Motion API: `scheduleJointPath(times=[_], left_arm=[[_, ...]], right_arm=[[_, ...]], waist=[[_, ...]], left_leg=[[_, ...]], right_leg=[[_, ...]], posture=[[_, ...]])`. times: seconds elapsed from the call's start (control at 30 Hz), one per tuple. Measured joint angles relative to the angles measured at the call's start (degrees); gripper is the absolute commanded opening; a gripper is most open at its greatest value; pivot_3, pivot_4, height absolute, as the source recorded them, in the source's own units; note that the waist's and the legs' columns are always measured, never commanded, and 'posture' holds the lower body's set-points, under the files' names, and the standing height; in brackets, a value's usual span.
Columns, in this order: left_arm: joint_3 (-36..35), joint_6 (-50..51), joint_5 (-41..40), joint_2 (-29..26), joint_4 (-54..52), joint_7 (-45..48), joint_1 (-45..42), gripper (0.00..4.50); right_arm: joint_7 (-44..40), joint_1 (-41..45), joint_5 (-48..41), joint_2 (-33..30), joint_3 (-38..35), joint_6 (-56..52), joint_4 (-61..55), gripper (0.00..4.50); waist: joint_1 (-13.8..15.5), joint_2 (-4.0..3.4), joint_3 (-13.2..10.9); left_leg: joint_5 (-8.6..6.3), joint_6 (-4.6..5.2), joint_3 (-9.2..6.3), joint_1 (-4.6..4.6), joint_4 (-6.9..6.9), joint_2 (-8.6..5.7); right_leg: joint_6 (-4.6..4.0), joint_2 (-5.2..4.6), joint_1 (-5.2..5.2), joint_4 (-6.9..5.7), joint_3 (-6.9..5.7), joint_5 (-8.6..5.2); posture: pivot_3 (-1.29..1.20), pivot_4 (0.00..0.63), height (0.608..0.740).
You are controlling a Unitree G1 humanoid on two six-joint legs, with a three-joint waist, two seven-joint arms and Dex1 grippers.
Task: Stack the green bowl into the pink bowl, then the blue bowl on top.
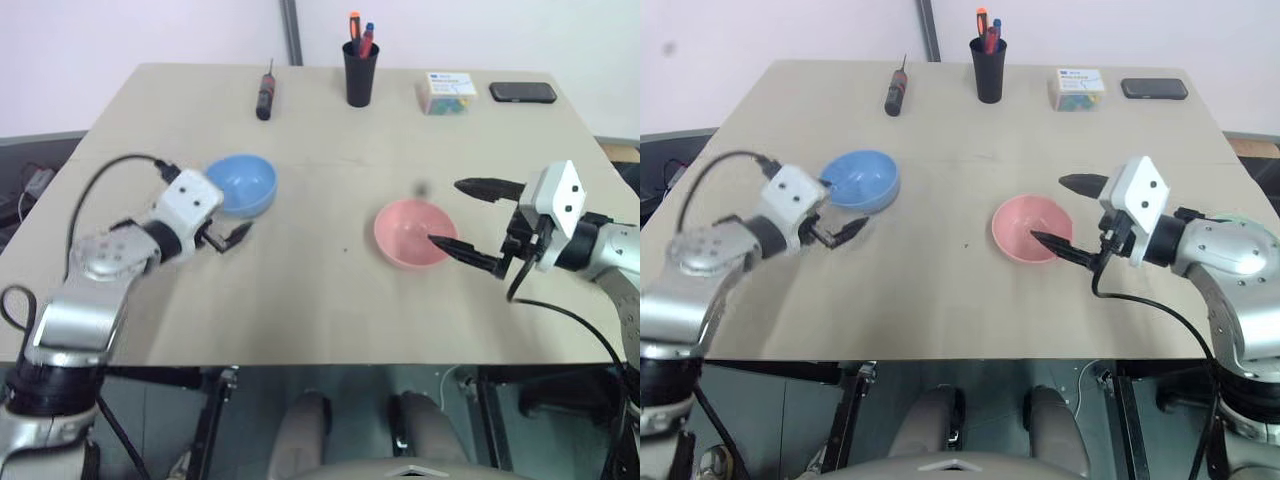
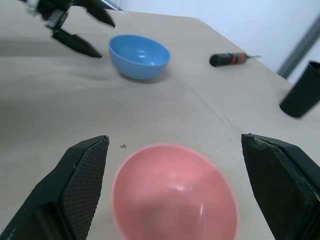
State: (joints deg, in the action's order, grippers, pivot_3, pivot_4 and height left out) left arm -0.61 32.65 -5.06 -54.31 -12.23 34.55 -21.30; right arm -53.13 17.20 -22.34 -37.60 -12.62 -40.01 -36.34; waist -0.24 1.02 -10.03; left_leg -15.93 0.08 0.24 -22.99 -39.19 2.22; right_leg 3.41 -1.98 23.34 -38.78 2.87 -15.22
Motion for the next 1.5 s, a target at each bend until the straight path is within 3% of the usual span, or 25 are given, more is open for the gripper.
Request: scheduleJointPath(times=[0.13,0.23,0.53,0.7,0.9,1.17,1.33,1.5], left_arm=[[10.23,-0.62,8.38,1.31,9.74,1.02,-9.97,4.50],[16.08,-4.08,12.27,3.57,16.36,4.11,-14.85,3.76],[19.16,-11.48,15.78,6.83,26.10,8.20,-20.79,0.18],[16.55,-11.90,12.40,8.89,25.47,11.15,-20.60,0.18],[13.08,-13.48,9.15,8.96,20.23,14.35,-18.22,2.25],[10.08,-13.01,6.71,8.55,15.43,15.44,-13.63,2.25],[-1.93,-5.56,-12.17,12.39,3.07,21.24,-9.06,2.25],[-2.46,-5.80,-15.93,12.60,-0.17,23.59,-5.42,2.25]], right_arm=[[2.82,-1.79,-0.41,-0.93,-0.56,0.39,-1.23,4.44],[4.94,-2.04,-0.46,-1.04,0.08,0.72,-1.44,4.50],[8.15,-6.91,-1.16,-1.97,0.05,1.67,-4.27,4.50],[9.90,-10.54,-1.70,-2.84,-2.10,1.73,-5.98,4.50],[12.39,-13.58,-0.67,-5.19,-2.67,1.51,-6.31,4.50],[15.38,-17.05,2.30,-7.47,-5.52,0.02,-3.64,4.50],[18.20,-21.56,5.90,-11.81,-11.09,-5.90,-0.25,4.50],[22.65,-21.06,9.27,-13.39,-11.34,-14.67,4.19,4.50]], waist=[[-0.61,0.01,-0.02],[-0.64,0.02,-0.03],[-0.35,0.03,-0.03],[-0.31,0.03,-0.03],[-0.42,0.02,-0.02],[-0.37,0.03,-0.03],[-0.15,0.02,0.01],[-0.48,0.02,0.01]], left_leg=[[0.00,0.00,0.14,0.00,0.01,0.03],[0.00,0.00,0.17,-0.06,0.01,0.05],[0.00,0.01,-0.02,-0.65,-0.20,0.05],[0.01,0.01,-0.22,-0.75,-0.23,0.05],[0.01,0.01,-0.22,-0.69,-0.26,0.04],[0.01,0.01,-0.26,-0.73,-0.28,0.04],[0.01,0.01,-0.27,-0.72,-0.32,0.03],[0.03,0.00,-0.28,-0.57,-0.32,0.03]], right_leg=[[0.01,0.06,0.06,-0.03,0.14,0.00],[0.01,0.09,0.13,-0.02,0.18,0.00],[0.02,0.05,0.50,0.04,-0.01,0.00],[0.01,0.04,0.49,0.06,-0.20,0.00],[0.01,0.03,0.47,-0.01,-0.20,0.00],[0.01,0.03,0.46,0.00,-0.23,0.00],[0.01,-0.03,0.42,0.01,-0.24,0.00],[0.01,0.02,0.33,-0.12,-0.23,0.01]], posture=[[0.00,0.150,0.740],[0.00,0.150,0.740],[0.00,0.150,0.740],[0.00,0.150,0.740],[0.00,0.150,0.740],[0.00,0.150,0.740],[0.00,0.150,0.740],[0.00,0.150,0.740]])
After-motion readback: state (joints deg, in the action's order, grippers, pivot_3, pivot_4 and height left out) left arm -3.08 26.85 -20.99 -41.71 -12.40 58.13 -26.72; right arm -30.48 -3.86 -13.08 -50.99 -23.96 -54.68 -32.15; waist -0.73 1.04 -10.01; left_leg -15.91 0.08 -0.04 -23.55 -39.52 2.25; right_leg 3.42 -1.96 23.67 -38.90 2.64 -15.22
